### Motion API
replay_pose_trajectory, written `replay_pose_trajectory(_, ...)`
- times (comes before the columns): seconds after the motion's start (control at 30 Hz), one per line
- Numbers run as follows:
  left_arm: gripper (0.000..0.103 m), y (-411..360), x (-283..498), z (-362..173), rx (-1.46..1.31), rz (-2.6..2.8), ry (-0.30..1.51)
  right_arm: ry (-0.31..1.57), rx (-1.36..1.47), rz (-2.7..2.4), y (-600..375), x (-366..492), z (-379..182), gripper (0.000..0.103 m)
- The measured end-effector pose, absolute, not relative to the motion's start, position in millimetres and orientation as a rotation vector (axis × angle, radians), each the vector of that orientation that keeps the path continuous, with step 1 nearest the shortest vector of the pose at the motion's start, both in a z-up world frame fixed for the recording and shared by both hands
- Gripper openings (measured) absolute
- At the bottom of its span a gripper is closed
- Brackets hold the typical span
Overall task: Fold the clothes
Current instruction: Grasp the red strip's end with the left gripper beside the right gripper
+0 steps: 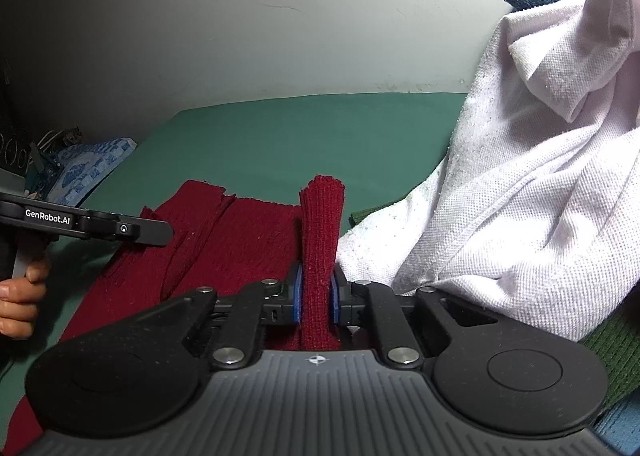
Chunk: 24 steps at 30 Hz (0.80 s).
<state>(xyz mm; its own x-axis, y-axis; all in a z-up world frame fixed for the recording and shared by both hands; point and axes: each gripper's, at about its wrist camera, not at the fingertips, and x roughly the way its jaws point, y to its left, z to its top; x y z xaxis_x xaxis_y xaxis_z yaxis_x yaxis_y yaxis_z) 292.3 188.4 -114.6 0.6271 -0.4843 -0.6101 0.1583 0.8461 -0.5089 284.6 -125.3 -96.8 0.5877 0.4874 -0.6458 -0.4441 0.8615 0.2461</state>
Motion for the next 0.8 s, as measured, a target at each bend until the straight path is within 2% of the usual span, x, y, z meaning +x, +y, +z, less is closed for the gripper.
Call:
replay_pose_trajectory(0.07,0.028,191.4,291.4,-115.1,-0.457,-0.380,0.813,0.776,0.061,0.550,-126.3,284.9,-96.5,0.013)
replay_pose_trajectory(0.13,0.043,194.4,290.5,-115.7,-0.479,-0.378,0.810,0.785,0.072,0.557,-126.8,286.1,-96.3,0.016)
replay_pose_trajectory(0.17,0.044,194.6,290.2,-115.5,-0.481,-0.377,0.809,0.789,0.079,0.562,-126.4,286.8,-96.0,0.018)
replay_pose_trajectory(0.2,0.046,193.7,290.3,-115.1,-0.476,-0.378,0.811,0.794,0.086,0.569,-125.6,287.9,-95.6,0.024)
replay_pose_trajectory(0.27,0.057,194.4,291.5,-115.0,-0.500,-0.396,0.817,0.804,0.093,0.583,-122.2,289.5,-94.4,0.034)
replay_pose_trajectory(0.33,0.072,197.0,292.1,-115.1,-0.535,-0.417,0.819,0.810,0.092,0.602,-118.3,289.1,-93.1,0.049)
replay_pose_trajectory(0.37,0.072,197.5,291.9,-114.9,-0.536,-0.415,0.818,0.811,0.087,0.608,-116.3,288.7,-92.8,0.051)
replay_pose_trajectory(0.4,0.067,197.4,291.7,-114.7,-0.528,-0.411,0.817,0.811,0.077,0.607,-113.9,288.5,-93.0,0.051)
replay_pose_trajectory(0.47,0.043,195.9,293.0,-115.5,-0.498,-0.403,0.829,0.818,0.069,0.588,-112.6,289.7,-92.8,0.038)
replay_pose_trajectory(0.5,0.018,195.7,293.6,-115.8,-0.489,-0.401,0.834,0.832,0.083,0.572,-116.0,292.8,-93.0,0.015)
replay_pose_trajectory(0.53,0.014,196.0,293.7,-115.8,-0.487,-0.400,0.834,0.850,0.112,0.562,-121.5,296.9,-93.4,0.011)
replay_pose_trajectory(0.6,0.011,196.6,294.1,-115.8,-0.481,-0.397,0.836,0.875,0.169,0.561,-131.2,302.8,-93.4,0.009)
replay_pose_trajectory(0.8,0.008,171.1,287.6,-102.8,-0.311,-0.356,0.800,0.856,0.055,0.546,-120.4,294.6,-90.0,0.009)
